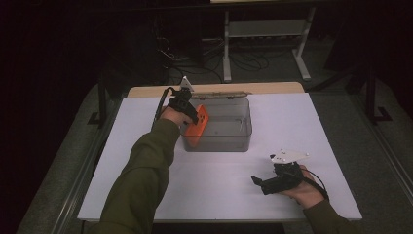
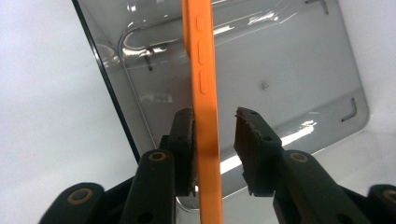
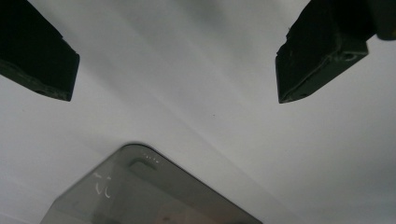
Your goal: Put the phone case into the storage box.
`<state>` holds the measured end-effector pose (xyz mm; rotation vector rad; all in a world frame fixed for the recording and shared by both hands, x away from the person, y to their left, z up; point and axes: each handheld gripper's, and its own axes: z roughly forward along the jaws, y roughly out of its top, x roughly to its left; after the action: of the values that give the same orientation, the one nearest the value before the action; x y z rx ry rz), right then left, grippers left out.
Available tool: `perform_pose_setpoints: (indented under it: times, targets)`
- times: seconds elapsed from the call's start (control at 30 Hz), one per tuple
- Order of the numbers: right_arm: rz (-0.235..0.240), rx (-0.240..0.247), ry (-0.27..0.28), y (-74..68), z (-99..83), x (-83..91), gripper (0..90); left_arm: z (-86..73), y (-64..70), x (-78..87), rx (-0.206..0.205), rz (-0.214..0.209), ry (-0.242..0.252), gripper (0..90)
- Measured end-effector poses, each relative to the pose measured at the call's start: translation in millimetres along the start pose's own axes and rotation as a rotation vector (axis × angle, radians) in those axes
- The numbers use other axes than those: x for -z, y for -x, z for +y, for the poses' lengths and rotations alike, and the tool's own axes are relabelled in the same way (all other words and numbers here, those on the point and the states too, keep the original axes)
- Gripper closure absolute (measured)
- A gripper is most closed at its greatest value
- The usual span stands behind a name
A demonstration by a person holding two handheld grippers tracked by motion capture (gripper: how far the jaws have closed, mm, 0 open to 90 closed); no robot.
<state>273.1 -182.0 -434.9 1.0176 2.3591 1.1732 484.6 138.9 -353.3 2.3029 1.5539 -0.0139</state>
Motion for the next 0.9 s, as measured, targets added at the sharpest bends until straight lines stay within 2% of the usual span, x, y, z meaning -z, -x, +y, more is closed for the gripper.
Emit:
perform_pose_setpoints:
  times: [0.43,0.7,0.9]
  targets:
    - [0.0,0.001,0.001,-0.2,0.0,-0.4,0.0,7.9,7.6,22.5,-0.051,0.039,0.053,54.9]
    - [0.001,-0.002,0.002,-0.2,-0.1,-0.4,0.0,8.8,9.0,33.3,-0.083,0.019,0.076,48.1]
    - [0.0,0.001,-0.002,0.5,-0.3,-0.8,0.0,7.4,9.8,42.9,-0.13,-0.016,0.094,42.2]
